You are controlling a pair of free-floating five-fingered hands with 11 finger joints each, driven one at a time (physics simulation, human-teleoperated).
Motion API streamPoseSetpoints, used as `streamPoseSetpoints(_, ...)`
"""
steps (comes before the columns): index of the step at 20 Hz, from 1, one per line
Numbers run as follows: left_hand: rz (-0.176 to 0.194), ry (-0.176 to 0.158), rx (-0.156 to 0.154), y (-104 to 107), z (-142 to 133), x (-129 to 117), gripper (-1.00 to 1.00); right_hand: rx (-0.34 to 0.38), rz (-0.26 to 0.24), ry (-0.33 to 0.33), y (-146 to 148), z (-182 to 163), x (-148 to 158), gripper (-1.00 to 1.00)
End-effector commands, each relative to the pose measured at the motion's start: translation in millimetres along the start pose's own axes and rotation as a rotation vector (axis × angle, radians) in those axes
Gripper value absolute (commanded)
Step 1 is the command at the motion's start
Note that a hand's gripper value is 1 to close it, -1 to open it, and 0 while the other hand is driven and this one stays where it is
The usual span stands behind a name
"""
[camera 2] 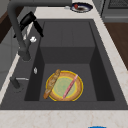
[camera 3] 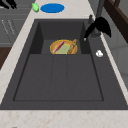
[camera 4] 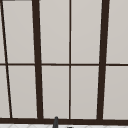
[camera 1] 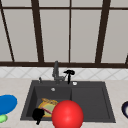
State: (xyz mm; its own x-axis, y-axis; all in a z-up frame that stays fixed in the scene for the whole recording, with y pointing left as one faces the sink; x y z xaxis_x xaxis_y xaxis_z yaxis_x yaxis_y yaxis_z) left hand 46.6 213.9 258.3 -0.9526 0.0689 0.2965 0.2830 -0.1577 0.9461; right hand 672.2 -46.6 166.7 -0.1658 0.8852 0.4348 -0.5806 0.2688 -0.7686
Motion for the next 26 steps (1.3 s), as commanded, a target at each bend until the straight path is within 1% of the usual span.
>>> streamPoseSetpoints(1,0.0,0.0,0.0,0.0,0.0,0.0,0.0,0.022,0.007,0.017,8.7,-24.9,-3.1,-1.0)
streamPoseSetpoints(2,0.0,0.0,0.0,0.0,0.0,0.0,0.0,0.042,-0.009,0.015,7.6,-28.1,-4.2,-1.0)
streamPoseSetpoints(4,0.0,0.0,0.0,0.0,0.0,0.0,0.0,0.11,-0.031,0.027,4.6,-38.4,-1.3,-1.0)
streamPoseSetpoints(6,0.0,0.0,0.0,0.0,0.0,0.0,0.0,0.174,-0.062,0.023,0.5,-40.9,-3.8,-1.0)
streamPoseSetpoints(13,0.0,0.0,0.0,0.0,0.0,0.0,0.0,0.355,-0.114,0.012,-10.7,-64.0,-4.9,-1.0)
streamPoseSetpoints(15,0.0,0.0,0.0,0.0,0.0,0.0,0.0,0.411,-0.119,0.018,-6.1,-76.6,-0.3,-1.0)
streamPoseSetpoints(16,0.0,0.0,0.0,0.0,0.0,0.0,0.0,0.419,-0.105,0.023,-0.9,-82.0,5.0,1.0)
streamPoseSetpoints(17,0.0,0.0,0.0,0.0,0.0,0.0,0.0,0.422,-0.081,0.028,0.1,-88.2,8.5,1.0)
streamPoseSetpoints(21,0.0,0.0,0.0,0.0,0.0,0.0,0.0,0.546,-0.149,0.016,-4.1,-90.2,6.5,1.0)
streamPoseSetpoints(22,0.0,0.0,0.0,0.0,0.0,0.0,0.0,0.544,-0.161,0.019,-3.9,-89.5,5.6,1.0)
streamPoseSetpoints(26,0.0,0.0,0.0,0.0,0.0,0.0,0.0,0.515,-0.153,0.016,-5.4,-87.1,5.4,1.0)
